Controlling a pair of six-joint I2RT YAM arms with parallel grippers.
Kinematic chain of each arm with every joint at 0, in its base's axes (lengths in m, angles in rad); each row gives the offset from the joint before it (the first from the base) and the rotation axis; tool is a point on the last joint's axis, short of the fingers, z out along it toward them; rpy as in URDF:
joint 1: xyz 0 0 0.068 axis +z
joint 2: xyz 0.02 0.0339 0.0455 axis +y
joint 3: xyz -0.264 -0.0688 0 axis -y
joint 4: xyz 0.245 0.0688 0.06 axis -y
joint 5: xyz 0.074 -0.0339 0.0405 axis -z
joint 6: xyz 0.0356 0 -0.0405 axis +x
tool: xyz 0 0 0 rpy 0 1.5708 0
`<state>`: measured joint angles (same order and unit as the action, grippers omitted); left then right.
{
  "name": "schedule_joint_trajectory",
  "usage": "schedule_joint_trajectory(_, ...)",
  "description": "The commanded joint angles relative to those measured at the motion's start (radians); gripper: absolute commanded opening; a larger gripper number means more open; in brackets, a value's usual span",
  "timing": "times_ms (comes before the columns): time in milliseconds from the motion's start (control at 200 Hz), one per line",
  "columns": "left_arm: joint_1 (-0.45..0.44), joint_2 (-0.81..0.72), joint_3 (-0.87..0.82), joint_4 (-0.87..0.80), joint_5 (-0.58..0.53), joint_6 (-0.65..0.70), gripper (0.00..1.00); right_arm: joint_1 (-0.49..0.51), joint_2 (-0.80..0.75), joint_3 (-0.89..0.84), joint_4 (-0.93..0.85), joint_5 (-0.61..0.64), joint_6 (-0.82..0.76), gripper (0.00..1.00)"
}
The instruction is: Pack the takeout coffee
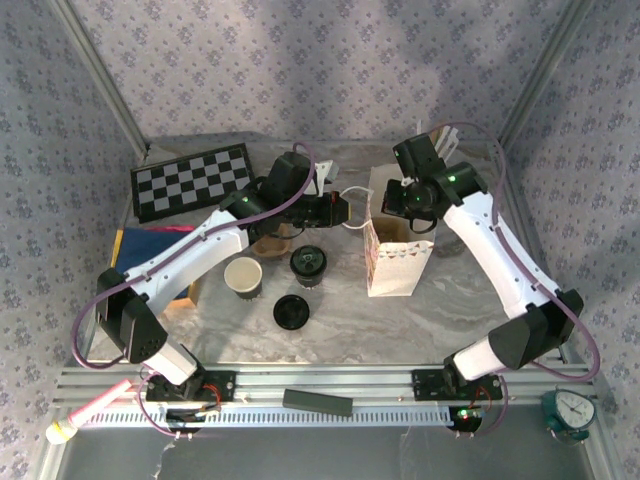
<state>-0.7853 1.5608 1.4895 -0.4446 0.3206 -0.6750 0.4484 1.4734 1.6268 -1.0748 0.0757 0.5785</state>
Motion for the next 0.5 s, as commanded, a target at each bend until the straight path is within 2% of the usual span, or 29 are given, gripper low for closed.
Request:
schedule_joint_trajectory(0, 0.007, 0.008, 0.009, 0.014, -0.014, -0.004, 0.0, 0.009, -0.034, 0.037, -0.053, 0.037, -0.017, 0.0)
schedule_joint_trajectory(410, 0.008, 0.005, 0.032, 0.002, -0.025, -0.001, 0.0, 0.015, -0.071, 0.064, -0.1, 0.048, -0.012, 0.0)
schedule_joint_trajectory(495, 0.008, 0.005, 0.038, 0.0, -0.028, 0.0, 0.04, 0.017, -0.083, 0.064, -0.103, 0.052, -0.011, 0.0)
